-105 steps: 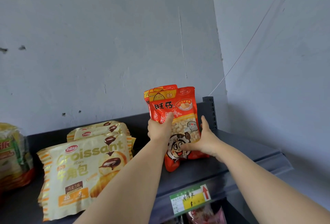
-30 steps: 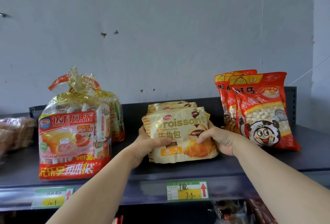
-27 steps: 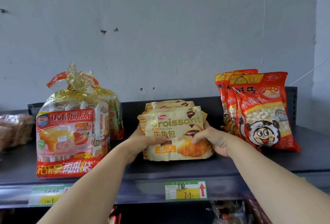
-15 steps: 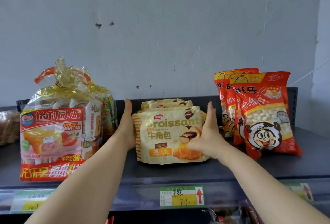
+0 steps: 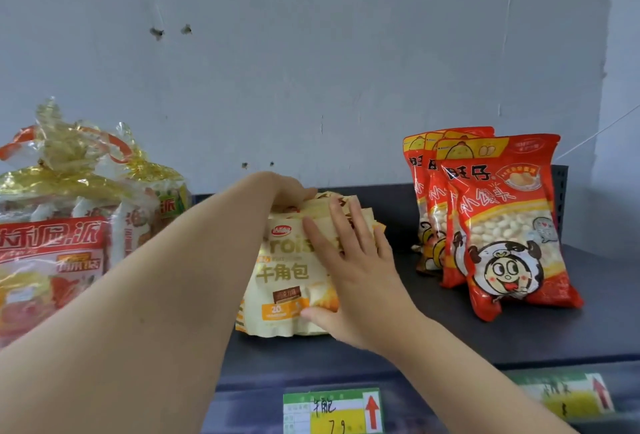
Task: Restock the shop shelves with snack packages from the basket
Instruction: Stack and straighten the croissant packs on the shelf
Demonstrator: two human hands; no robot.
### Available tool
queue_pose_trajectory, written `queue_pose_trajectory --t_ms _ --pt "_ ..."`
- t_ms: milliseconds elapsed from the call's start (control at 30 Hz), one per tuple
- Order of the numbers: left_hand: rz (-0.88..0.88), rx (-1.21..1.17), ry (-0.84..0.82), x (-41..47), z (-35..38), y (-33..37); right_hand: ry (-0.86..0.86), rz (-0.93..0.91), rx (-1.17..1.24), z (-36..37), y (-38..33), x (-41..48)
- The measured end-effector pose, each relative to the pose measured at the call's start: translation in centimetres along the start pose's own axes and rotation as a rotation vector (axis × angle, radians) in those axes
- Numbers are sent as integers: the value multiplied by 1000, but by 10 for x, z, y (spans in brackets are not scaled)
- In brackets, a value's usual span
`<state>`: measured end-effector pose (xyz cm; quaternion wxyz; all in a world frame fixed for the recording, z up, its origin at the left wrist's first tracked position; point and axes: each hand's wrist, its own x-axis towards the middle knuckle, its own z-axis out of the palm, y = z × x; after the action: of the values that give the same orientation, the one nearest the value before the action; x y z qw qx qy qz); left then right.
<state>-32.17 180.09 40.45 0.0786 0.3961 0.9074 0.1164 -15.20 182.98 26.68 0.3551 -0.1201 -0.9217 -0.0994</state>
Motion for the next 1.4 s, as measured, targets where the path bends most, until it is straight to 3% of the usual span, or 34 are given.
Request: queue_pose_trajectory --t_ms 233,467,633,767,833,933,1033,1167,1400 --pt "149 -63 -29 9 10 26 -6 11 43 2 18 -2" --pt "163 -155 -46 -7 1 15 -27 21 -31 1 20 2" --pt "326 -93 61 -54 -2 10 21 61 -174 1 15 1" --pt "467 -64 316 -100 13 6 42 113 -204 1 4 -7" --pt "505 -93 318 -120 19 -3 32 138 -179 0 -2 -14" --pt "410 143 156 -143 33 -17 -35 149 -118 -8 -3 -22" --pt "309 360 314 -138 56 -28 -164 191 -46 -21 -4 -27" --pt "228 310 532 -134 77 -36 -217 254 20 -39 -14 -37" --pt "242 137 586 -187 94 -40 -258 236 78 -56 -47 -63"
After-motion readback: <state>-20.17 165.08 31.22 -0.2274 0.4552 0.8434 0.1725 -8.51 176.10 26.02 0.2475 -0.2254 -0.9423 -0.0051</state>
